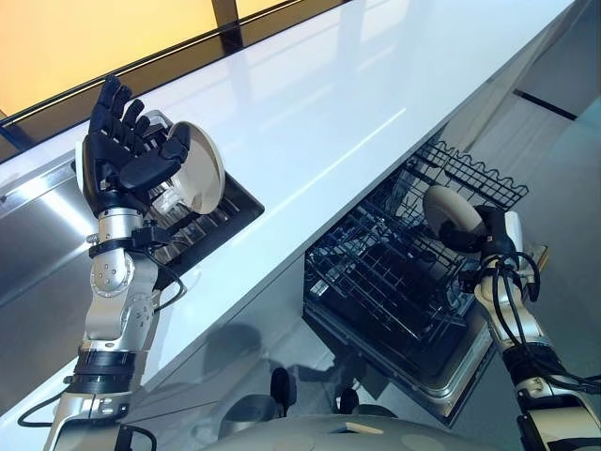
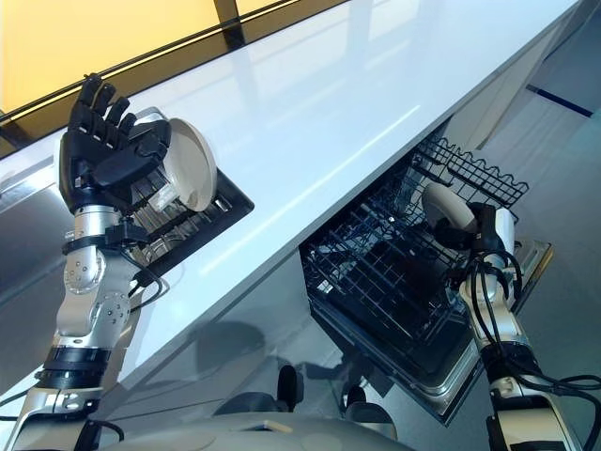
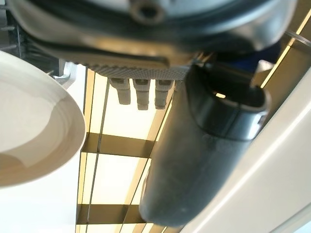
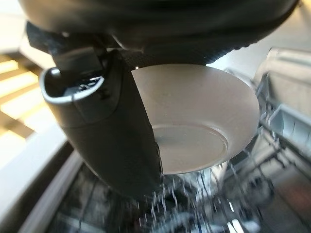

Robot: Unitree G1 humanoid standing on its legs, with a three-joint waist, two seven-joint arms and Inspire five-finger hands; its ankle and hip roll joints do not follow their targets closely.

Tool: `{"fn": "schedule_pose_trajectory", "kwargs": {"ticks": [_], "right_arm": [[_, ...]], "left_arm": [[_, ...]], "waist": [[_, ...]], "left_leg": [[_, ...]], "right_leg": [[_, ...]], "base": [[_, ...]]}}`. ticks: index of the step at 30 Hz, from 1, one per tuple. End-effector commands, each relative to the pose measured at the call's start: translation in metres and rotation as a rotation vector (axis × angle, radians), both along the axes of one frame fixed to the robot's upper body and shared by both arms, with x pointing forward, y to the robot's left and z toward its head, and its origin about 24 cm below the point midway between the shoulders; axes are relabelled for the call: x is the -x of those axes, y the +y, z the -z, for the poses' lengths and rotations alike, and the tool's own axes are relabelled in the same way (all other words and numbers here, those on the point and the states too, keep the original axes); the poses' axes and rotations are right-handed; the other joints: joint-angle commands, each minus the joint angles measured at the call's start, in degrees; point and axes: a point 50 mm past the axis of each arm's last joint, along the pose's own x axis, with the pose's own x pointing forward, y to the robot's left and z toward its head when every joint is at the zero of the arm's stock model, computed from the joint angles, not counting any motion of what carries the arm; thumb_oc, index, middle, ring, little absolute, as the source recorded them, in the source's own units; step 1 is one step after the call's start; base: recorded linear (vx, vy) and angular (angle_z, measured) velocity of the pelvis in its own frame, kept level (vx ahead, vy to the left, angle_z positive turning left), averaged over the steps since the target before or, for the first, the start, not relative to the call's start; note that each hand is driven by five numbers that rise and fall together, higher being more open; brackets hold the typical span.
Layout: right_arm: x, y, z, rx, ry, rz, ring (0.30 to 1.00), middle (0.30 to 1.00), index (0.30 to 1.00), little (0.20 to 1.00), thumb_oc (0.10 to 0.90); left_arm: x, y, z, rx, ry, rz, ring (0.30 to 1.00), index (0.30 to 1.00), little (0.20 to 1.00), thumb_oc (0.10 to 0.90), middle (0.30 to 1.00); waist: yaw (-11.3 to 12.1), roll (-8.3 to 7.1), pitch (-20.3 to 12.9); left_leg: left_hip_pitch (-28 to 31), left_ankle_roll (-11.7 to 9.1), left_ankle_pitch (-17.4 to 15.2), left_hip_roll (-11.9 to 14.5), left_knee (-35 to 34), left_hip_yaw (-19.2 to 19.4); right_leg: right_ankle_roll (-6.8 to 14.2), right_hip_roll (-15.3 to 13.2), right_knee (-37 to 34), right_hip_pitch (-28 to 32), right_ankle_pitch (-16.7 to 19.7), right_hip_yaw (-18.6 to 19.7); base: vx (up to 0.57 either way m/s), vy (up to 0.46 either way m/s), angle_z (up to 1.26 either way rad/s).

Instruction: Pick up plates and place into dishwasher.

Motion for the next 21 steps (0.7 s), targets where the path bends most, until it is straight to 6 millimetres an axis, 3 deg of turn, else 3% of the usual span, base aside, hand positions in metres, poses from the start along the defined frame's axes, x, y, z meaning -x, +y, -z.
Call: {"fn": "schedule_pose_trajectory", "kwargs": {"ticks": [1, 11, 12, 13, 21], "right_arm": [[-0.03, -0.013, -0.064, 0.18, -0.125, -0.043, 0.3, 0.3, 0.3, 0.2, 0.1], [-0.035, -0.03, -0.037, 0.169, 0.15, 0.047, 0.3, 0.3, 0.3, 0.2, 0.1], [-0.034, -0.032, -0.033, 0.168, 0.192, 0.068, 0.556, 0.556, 0.556, 0.499, 0.399], [-0.032, -0.034, -0.029, 0.172, 0.231, 0.09, 0.9, 0.9, 0.9, 0.9, 0.8], [-0.025, -0.039, -0.01, 0.182, 0.353, 0.133, 0.9, 0.9, 0.9, 0.9, 0.8]], "left_arm": [[-0.001, 0.012, -0.031, -0.21, -0.112, -0.035, 0.9, 0.9, 0.9, 0.8, 0.9], [0.007, 0.02, -0.044, -0.382, -0.128, -0.099, 0.9, 0.9, 0.9, 0.8, 0.9], [0.008, 0.021, -0.046, -0.402, -0.131, -0.109, 0.9, 0.9, 0.9, 0.8, 0.9], [0.009, 0.022, -0.049, -0.425, -0.134, -0.117, 0.9, 0.9, 0.9, 0.8, 0.9], [0.007, 0.028, -0.067, -0.638, -0.116, -0.188, 0.9, 0.9, 0.9, 0.8, 0.9]], "waist": [[1.7, 1.2, -5.67], [5.02, 0.97, -5.36], [5.27, 1.01, -5.43], [5.51, 1.1, -5.41], [6.55, 1.41, -5.05]], "left_leg": [[2.25, -0.1, -10.64, -1.57, 3.43, 0.26], [2.35, -0.37, -11.06, -1.89, 3.62, -0.76], [2.21, -0.37, -10.95, -1.8, 3.55, -0.97], [1.98, -0.4, -10.75, -1.66, 3.54, -1.1], [1.96, -0.27, -10.72, -1.71, 3.64, -1.46]], "right_leg": [[-1.73, 4.33, 8.44, -4.17, -6.98, -3.28], [-1.89, 3.87, 6.43, -2.72, -6.65, -5.92], [-1.91, 3.78, 7.02, -2.91, -7.05, -6.05], [-1.96, 3.63, 7.79, -3.21, -7.36, -6.24], [-2.11, 3.35, 8.39, -3.33, -7.52, -7.24]], "base": [[0.05, -0.006, 0.19], [0.06, -0.018, 0.16], [0.03, -0.011, 0.14], [0.02, -0.007, 0.13], [0.01, 0.003, 0.1]]}}
